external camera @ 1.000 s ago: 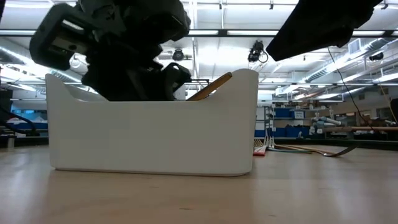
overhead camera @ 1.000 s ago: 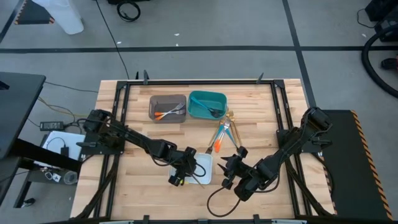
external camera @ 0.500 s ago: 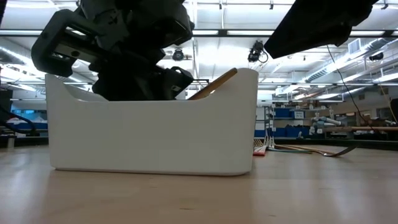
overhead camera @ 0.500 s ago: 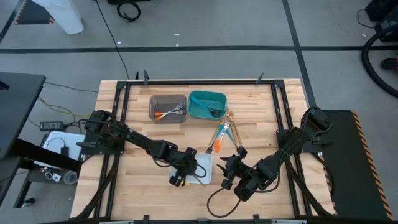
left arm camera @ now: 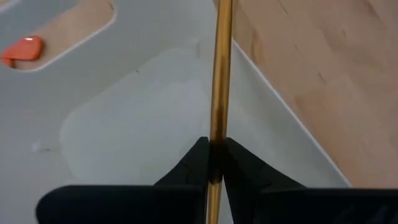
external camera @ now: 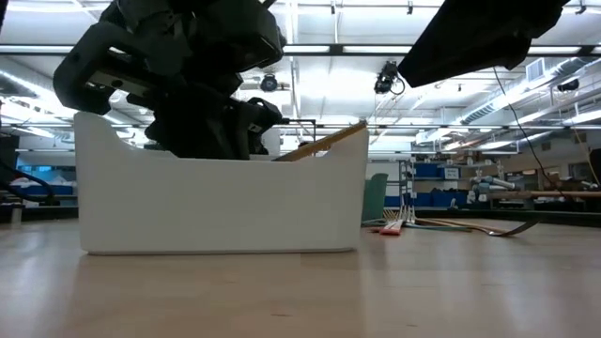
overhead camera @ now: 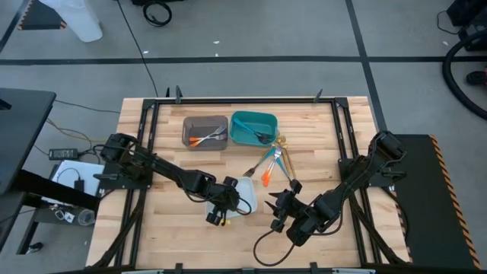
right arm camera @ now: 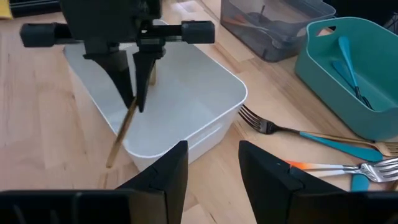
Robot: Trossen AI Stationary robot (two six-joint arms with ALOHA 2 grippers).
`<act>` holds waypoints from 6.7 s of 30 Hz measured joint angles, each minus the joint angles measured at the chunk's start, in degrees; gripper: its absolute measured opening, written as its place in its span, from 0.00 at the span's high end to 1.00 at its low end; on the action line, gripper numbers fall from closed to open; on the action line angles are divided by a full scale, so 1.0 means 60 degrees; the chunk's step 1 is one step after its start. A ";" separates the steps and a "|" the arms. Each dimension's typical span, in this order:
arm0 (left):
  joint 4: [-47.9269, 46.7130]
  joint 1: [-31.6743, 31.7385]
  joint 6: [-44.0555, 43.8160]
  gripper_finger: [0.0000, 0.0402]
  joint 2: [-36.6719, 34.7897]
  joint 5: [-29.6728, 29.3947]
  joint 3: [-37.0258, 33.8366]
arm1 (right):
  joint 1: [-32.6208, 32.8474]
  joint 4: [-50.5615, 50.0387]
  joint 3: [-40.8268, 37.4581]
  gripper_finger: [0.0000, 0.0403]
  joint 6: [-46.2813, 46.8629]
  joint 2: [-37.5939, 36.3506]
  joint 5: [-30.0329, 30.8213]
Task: Sort silverware by color (type)
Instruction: Put the gold fork into the white bin
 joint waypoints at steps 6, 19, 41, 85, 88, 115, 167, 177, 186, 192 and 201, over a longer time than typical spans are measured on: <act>-0.0209 0.0000 -0.0383 0.90 0.0000 -0.0157 0.0000 | 0.0000 0.0013 0.0000 0.62 -0.0040 0.0000 -0.0004; -0.0926 0.0051 -0.1005 0.90 -0.0889 -0.1071 0.0018 | 0.0000 0.0061 0.0000 0.62 -0.0066 0.0000 -0.0007; -0.1601 0.0117 -0.2178 0.86 -0.0907 -0.1398 0.0022 | 0.0000 0.0066 0.0004 0.62 -0.0073 0.0004 -0.0007; -0.2657 0.0342 -0.0729 0.68 -0.2142 -0.2414 0.0033 | -0.2043 -0.2507 0.0000 0.66 -0.1339 0.0040 -0.4642; -0.2400 0.0337 -0.0754 0.68 -0.2202 -0.2456 0.0025 | -0.2332 -0.3266 0.0000 0.66 -0.1378 0.0040 -0.4949; -0.0460 -0.0222 -0.1775 0.68 -0.1137 -0.2720 0.0013 | -0.4521 -0.4648 -0.0004 0.71 -0.5814 -0.0963 -0.6444; -0.2267 -0.0011 -0.1880 0.68 -0.2208 -0.4104 0.0018 | -0.8265 0.0278 -0.4200 0.60 -0.3971 -0.1836 -0.5714; -0.2271 -0.0020 -0.1957 0.68 -0.2208 -0.4105 0.0018 | -0.8331 0.0281 -0.4299 0.78 -0.4203 -0.1836 -0.6240; -0.2267 -0.0040 -0.2139 0.68 -0.2207 -0.4046 0.0018 | -0.8315 -0.0004 -0.4304 0.96 -0.4460 -0.1955 -0.7205; -0.2032 -0.0040 -0.2139 0.68 -0.2204 -0.4003 0.0022 | -0.8117 -0.0365 -0.4403 0.96 -0.4593 -0.2679 -0.7844; -0.0475 0.0136 -0.2042 0.68 -0.2073 -0.3988 0.0022 | -0.7518 -0.0104 -0.4371 0.96 -0.4746 -0.3568 -0.8072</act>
